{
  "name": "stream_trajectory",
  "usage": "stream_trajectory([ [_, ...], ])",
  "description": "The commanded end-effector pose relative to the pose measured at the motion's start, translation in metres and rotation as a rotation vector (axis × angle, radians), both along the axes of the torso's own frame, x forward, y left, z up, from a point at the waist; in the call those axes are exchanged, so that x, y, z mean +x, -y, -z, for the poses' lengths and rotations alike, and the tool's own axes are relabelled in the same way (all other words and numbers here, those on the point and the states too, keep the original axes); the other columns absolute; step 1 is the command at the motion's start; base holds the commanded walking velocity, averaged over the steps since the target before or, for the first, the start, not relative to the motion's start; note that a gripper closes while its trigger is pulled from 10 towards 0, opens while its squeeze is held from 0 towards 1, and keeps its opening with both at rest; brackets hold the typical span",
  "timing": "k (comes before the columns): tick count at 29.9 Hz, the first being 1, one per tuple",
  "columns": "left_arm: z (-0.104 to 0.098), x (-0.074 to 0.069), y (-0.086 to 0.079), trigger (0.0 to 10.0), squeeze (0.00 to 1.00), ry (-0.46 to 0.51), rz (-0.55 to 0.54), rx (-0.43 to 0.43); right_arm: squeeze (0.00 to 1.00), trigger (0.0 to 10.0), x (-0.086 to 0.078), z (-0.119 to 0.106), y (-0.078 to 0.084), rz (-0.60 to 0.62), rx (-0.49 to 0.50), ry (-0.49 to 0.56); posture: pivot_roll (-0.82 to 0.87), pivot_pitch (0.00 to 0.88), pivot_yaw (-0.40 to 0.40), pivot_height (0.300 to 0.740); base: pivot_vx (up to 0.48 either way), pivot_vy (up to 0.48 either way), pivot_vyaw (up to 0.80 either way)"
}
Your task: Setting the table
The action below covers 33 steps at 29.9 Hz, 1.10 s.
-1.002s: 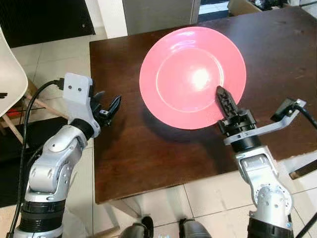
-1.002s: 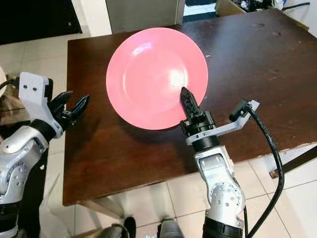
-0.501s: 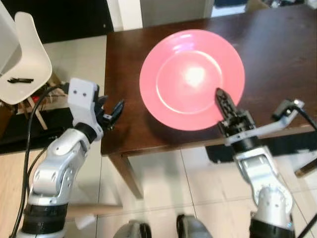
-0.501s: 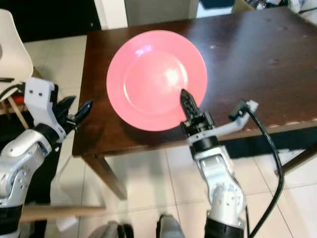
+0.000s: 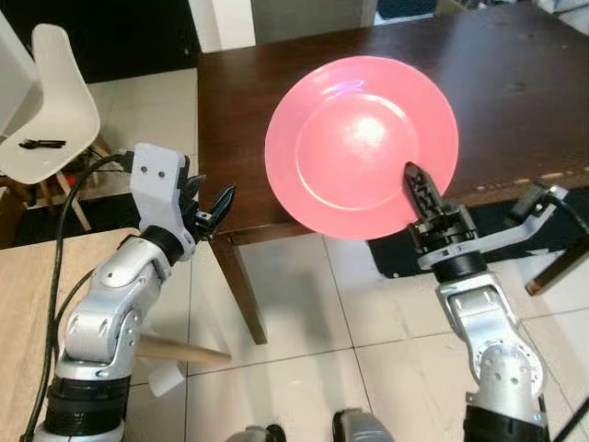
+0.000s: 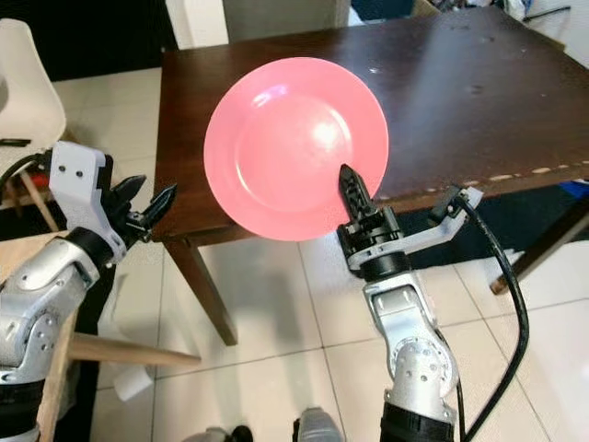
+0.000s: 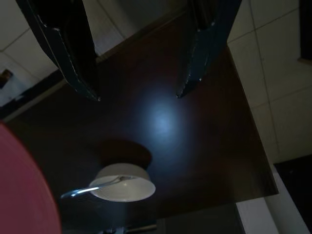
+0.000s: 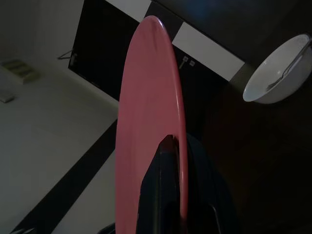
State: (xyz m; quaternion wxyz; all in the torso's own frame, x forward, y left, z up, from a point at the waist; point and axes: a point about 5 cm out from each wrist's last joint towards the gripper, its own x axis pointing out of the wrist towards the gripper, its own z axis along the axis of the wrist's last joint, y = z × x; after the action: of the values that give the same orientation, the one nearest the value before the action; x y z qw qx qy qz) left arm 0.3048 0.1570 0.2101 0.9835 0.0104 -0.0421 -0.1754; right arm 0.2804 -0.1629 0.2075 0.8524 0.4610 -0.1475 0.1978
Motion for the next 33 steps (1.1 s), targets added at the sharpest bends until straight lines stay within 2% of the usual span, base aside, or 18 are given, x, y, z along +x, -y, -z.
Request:
stream_trajectory([
  [1, 0.002, 0.000, -0.006, 10.0, 0.00, -0.004, -0.021, 0.017, 0.00, 10.0, 0.001, -0.002, -0.004, -0.011, 0.002, 0.006, -0.17, 0.093, 0.131, 0.740, 0.000, 0.000, 0.77],
  [8, -0.003, 0.000, -0.013, 10.0, 0.00, 0.025, -0.114, -0.055, 0.00, 10.0, 0.001, -0.013, -0.010, -0.058, -0.048, 0.051, -0.17, 0.087, 0.130, 0.740, 0.000, 0.000, 0.77],
  [14, 0.002, -0.005, -0.018, 10.0, 0.00, 0.037, -0.176, -0.079, 0.00, 10.0, 0.008, -0.015, -0.021, -0.125, -0.094, 0.042, -0.18, 0.084, 0.044, 0.740, 0.000, 0.000, 0.76],
  [16, 0.002, -0.006, -0.016, 10.0, 0.00, 0.053, -0.206, -0.098, 0.00, 10.0, 0.012, -0.017, -0.027, -0.170, -0.110, 0.039, -0.17, 0.081, -0.018, 0.740, 0.000, 0.000, 0.76],
  [24, 0.000, -0.009, -0.006, 10.0, 0.00, 0.108, -0.249, -0.119, 0.00, 10.0, 0.024, -0.026, -0.033, -0.235, -0.147, 0.036, -0.18, 0.076, -0.100, 0.740, 0.000, 0.000, 0.76],
  [28, -0.004, -0.005, 0.003, 10.0, 0.00, 0.130, -0.241, -0.114, 0.00, 10.0, 0.028, -0.029, -0.032, -0.243, -0.157, 0.042, -0.17, 0.081, -0.093, 0.740, 0.000, 0.000, 0.76],
  [33, -0.010, -0.003, 0.005, 10.0, 0.00, 0.151, -0.227, -0.104, 0.00, 10.0, 0.031, -0.029, -0.034, -0.242, -0.144, 0.052, -0.14, 0.073, -0.067, 0.740, 0.000, 0.000, 0.76],
])
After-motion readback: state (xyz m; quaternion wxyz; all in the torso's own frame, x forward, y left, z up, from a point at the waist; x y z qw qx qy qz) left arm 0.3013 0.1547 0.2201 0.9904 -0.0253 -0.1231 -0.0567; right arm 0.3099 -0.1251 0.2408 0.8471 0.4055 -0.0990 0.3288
